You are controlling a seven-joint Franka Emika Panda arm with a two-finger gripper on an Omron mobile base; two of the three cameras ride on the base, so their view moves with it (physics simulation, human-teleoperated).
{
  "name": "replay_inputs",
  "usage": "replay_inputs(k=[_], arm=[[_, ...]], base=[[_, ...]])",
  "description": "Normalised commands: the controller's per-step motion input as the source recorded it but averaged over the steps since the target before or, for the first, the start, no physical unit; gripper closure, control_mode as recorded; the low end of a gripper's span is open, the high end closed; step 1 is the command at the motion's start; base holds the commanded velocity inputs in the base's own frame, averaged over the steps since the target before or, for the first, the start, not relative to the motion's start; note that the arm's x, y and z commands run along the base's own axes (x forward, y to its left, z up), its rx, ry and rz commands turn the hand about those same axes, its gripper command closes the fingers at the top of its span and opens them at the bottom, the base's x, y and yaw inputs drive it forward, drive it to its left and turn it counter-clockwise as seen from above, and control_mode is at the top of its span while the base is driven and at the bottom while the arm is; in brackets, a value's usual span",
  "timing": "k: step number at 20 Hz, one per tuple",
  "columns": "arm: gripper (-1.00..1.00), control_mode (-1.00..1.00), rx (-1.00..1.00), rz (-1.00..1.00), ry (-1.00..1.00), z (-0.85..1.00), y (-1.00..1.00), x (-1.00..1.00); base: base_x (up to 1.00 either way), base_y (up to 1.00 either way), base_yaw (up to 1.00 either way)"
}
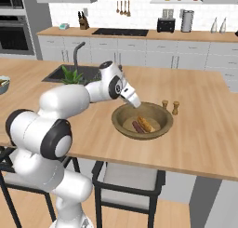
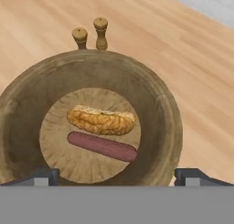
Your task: Place one bun and one sausage from the bowl on each plate.
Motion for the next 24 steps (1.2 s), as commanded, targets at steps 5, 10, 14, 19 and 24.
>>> replay_inputs(k=[5,10,14,19,24], arm=[[-1.0,-1.0,0.0,0.1,0.06,-0.1,-0.62,-0.01],[-1.0,-1.0,0.03,0.24,0.11,-0.46,-0.1,-0.14],[-1.0,-1.0,0.09,0.31,0.1,-0.42,0.0,-0.01],[-1.0,-1.0,0.0,0.19,0.0,-0.31,-0.01,0.3],[-1.0,-1.0,0.0,0.15,0.04,-0.41,-0.18,0.24]], base=[[0.0,0.0,0.0],[0.0,0.0,0.0],[0.0,0.0,0.0],[0.0,0.0,0.0],[0.0,0.0,0.0]])
